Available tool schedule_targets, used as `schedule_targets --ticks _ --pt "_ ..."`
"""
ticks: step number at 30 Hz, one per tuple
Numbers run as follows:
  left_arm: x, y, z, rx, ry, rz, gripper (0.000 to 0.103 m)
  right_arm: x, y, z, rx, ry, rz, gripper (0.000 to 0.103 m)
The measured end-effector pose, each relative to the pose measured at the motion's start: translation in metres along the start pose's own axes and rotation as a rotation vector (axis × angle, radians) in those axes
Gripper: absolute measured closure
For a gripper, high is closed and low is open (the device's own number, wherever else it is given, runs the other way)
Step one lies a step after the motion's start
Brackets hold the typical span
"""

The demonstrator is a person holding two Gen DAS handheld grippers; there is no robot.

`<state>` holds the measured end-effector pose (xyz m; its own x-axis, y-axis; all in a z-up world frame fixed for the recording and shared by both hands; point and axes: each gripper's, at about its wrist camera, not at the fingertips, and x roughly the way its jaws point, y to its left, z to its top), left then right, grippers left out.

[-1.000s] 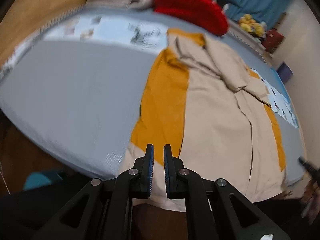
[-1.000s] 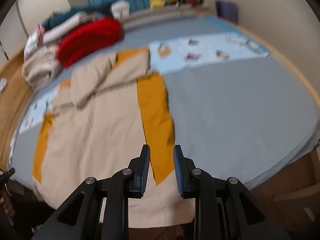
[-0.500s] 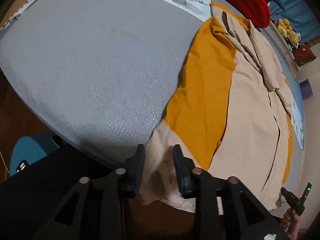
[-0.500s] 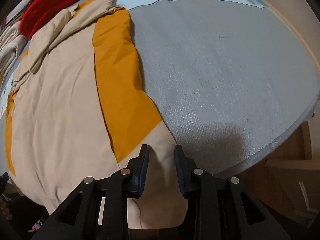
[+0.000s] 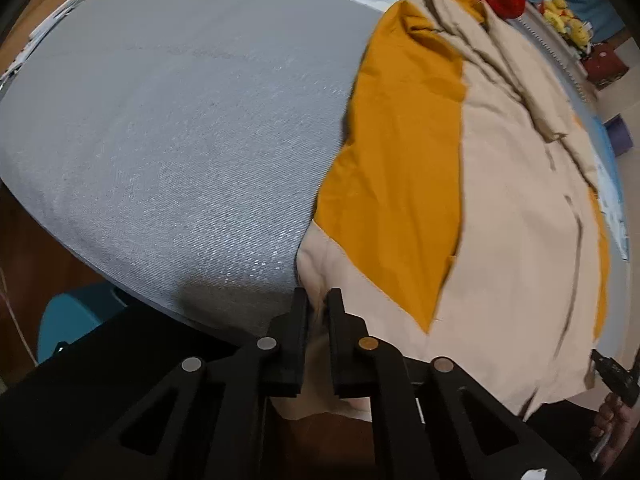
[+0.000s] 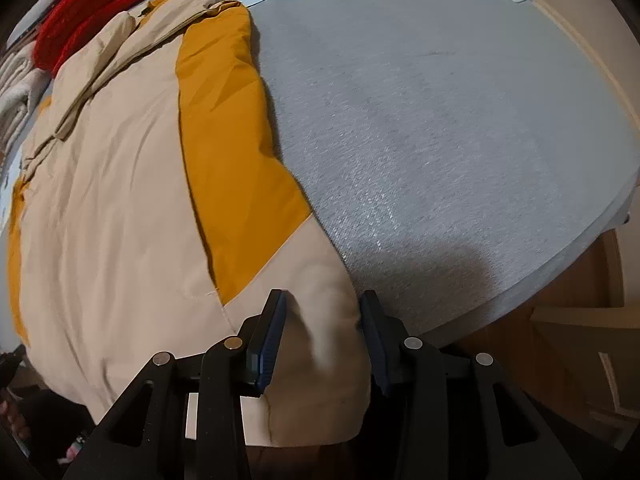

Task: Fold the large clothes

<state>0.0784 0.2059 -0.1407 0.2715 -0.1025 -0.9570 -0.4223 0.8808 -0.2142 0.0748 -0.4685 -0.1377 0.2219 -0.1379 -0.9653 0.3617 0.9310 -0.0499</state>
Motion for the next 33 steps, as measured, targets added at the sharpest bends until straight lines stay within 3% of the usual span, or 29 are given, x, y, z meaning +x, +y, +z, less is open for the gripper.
schedule_targets --ticks 1,3,8,16,22,25,27,28,33 --pt "-0.004 0.001 -0.001 -0.001 -0.007 -0.017 0.096 -0.001 -0.001 0.0 0.007 0.001 0.02 0.087" --pt "-0.009 0.005 -0.002 -0.018 -0.008 -0.05 0.096 -0.004 -0.004 0.0 0.031 0.002 0.082 0.091" --pt "0.0 0.02 0.0 -0.1 0.039 -0.075 0.085 -0.01 -0.022 0.0 0.134 0.006 0.162 0.089" --pt "0.006 0.015 -0.001 -0.1 0.043 -0.038 0.082 0.0 -0.012 0.002 0.082 0.015 0.044 0.072" --pt "0.011 -0.003 -0.001 -0.018 0.041 0.017 0.079 0.0 -0.005 0.002 0.024 0.004 -0.019 0.062" --pt "0.01 -0.006 -0.002 0.003 0.042 0.021 0.083 0.004 0.008 0.003 -0.02 0.012 -0.008 0.065" --pt "0.011 -0.007 -0.002 0.009 0.041 0.024 0.084 0.004 0.015 0.001 -0.053 0.015 0.009 0.077" --pt "0.011 -0.008 -0.003 0.012 0.042 0.026 0.084 0.003 0.018 -0.001 -0.064 0.014 0.009 0.079" --pt "0.013 -0.013 -0.004 0.045 0.038 0.056 0.084 0.005 0.019 -0.003 -0.067 0.015 0.005 0.079"
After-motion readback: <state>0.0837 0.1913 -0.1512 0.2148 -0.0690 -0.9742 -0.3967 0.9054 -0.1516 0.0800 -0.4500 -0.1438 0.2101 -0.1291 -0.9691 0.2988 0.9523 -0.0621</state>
